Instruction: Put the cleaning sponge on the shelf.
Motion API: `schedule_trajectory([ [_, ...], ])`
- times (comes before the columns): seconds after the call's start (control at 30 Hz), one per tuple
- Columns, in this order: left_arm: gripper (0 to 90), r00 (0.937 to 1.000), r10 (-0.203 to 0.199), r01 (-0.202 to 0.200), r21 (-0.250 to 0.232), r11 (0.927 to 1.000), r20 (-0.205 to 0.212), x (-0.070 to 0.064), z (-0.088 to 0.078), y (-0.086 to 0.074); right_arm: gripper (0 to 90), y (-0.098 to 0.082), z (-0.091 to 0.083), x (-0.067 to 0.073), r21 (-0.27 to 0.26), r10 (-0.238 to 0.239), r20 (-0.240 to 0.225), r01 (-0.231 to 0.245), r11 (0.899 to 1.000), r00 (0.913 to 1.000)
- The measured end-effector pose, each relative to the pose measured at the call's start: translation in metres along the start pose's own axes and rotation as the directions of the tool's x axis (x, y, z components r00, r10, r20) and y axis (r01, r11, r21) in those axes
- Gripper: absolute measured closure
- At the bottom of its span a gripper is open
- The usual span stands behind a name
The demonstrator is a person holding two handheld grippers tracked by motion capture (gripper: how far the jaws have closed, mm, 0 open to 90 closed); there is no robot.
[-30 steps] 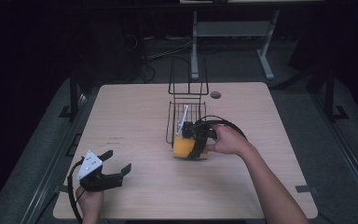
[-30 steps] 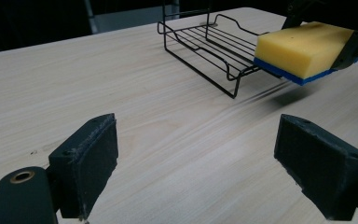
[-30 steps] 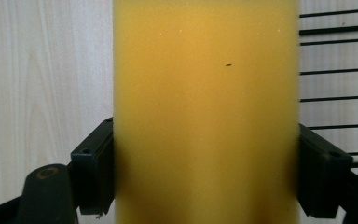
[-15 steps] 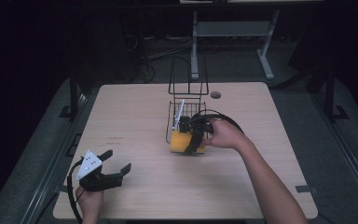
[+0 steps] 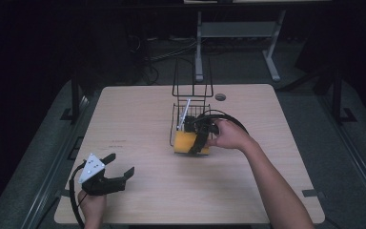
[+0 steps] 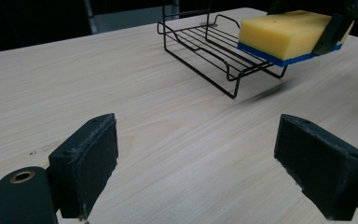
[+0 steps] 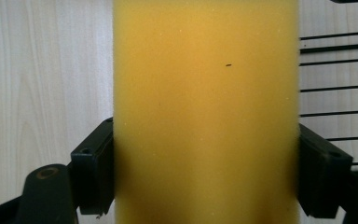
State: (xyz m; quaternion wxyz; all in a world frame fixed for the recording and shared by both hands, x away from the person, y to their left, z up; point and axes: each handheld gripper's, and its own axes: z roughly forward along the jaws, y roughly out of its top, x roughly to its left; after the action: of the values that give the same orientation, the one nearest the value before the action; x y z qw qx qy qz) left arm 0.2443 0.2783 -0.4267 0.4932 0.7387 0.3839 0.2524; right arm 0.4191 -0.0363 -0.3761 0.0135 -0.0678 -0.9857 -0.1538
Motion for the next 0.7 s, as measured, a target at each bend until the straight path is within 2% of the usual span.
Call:
schedule_trajectory([
  [0.13,12.8,1.0,-0.006,0.006,-0.004,1.0,0.0,0.0,0.0,0.0,21.4,0.002,0.001,-0.002,0.024,0.002,0.007,-0.002,1.0,1.0],
  [0.2,12.8,1.0,-0.008,0.008,-0.003,1.0,0.0,0.001,-0.001,0.0,21.4,0.004,0.0,-0.004,0.013,0.001,0.01,-0.001,1.0,1.0],
  [0.33,12.8,1.0,-0.007,0.007,-0.005,1.0,0.0,0.001,-0.001,0.0,21.4,0.008,-0.001,-0.008,0.027,-0.005,0.016,0.005,1.0,0.9999],
  [0.4,12.8,1.0,-0.008,0.008,-0.005,1.0,0.001,0.001,-0.001,0.0,21.4,0.009,-0.001,-0.011,0.011,-0.001,0.007,0.001,1.0,1.0],
  [0.53,12.8,0.9999,-0.009,0.009,-0.006,0.9999,0.005,0.001,0.0,0.0,21.4,0.013,-0.002,-0.015,0.035,-0.004,0.021,0.003,0.999,0.9998],
  [0.7,12.8,0.9999,-0.01,0.01,-0.012,0.9999,-0.001,0.002,-0.002,0.0,21.4,0.014,-0.003,-0.023,0.026,0.018,0.017,-0.019,0.999,0.9997],
])
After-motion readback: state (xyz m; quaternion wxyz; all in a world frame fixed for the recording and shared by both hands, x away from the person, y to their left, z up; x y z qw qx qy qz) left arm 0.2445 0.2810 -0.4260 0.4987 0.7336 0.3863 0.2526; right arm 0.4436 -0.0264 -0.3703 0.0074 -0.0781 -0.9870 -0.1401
